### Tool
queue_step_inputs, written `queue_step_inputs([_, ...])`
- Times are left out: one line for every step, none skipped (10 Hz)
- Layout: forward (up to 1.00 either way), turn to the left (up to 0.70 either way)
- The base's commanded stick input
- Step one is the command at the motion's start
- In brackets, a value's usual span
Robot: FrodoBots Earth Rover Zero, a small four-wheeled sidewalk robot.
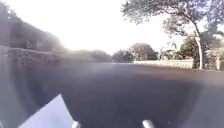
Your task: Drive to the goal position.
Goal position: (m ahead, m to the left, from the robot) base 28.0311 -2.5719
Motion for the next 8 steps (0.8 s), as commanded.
queue_step_inputs([0.85, 0.0])
queue_step_inputs([0.85, 0.0])
queue_step_inputs([0.85, 0.0])
queue_step_inputs([0.85, 0.0])
queue_step_inputs([0.85, 0.0])
queue_step_inputs([0.85, 0.0])
queue_step_inputs([0.85, 0.0])
queue_step_inputs([0.85, 0.0])
